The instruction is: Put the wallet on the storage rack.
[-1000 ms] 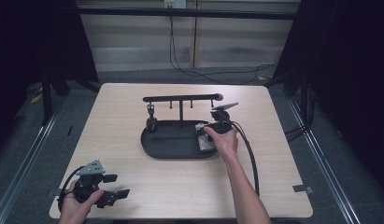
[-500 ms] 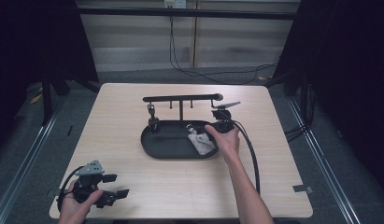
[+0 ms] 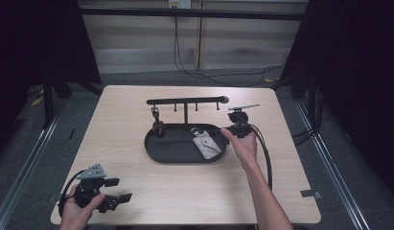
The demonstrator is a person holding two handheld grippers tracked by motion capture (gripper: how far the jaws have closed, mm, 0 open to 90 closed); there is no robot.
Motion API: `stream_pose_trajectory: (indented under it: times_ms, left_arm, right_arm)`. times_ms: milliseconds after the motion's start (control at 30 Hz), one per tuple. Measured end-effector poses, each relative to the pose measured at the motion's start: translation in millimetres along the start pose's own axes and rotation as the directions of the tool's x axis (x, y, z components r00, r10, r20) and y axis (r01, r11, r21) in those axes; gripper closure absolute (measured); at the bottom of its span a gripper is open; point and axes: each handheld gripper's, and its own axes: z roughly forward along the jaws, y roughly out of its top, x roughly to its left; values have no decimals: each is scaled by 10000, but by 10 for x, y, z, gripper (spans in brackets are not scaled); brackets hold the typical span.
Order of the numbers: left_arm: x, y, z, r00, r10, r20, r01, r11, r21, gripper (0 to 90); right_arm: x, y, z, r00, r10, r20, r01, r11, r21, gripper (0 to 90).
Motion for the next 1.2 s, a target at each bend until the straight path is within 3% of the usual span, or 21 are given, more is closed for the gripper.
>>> stream_pose_trajectory:
  times_ms: [67, 133, 200, 467, 633, 900, 1200]
  left_arm:
    - [1, 0, 2, 10000, 14, 16, -14, 10000, 40, 191]
    - [2, -2, 5, 10000, -11, -25, 11, 10000, 33, 192]
    - [8, -1, 4, 10000, -24, -37, 24, 10000, 60, 192]
    - [21, -3, -5, 9999, -153, -67, 153, 9999, 22, 196]
    - [14, -6, -3, 9999, -144, -27, 144, 9999, 12, 196]
    - [14, -5, -10, 9998, -171, -90, 171, 9998, -38, 196]
    - [21, -17, -14, 9998, -208, -37, 208, 9998, 5, 196]
  right_arm:
    - [-39, -38, -34, 9997, 3, 237, -7, 9998, 184, 148]
    - [-71, -67, -70, 9996, 220, 161, -224, 9995, 238, 152]
    - [-94, -104, -124, 9998, 220, 3, -220, 9997, -73, 151]
    - [-151, -267, -279, 9998, 50, 195, -45, 9996, -291, 148]
    - [-126, -377, -385, 9978, -368, 547, 383, 9989, -256, 147]
    - [-145, -526, -565, 9967, -385, 711, 423, 9977, -533, 154]
    - [-150, -768, -715, 9920, -681, 1060, 736, 9961, -493, 160]
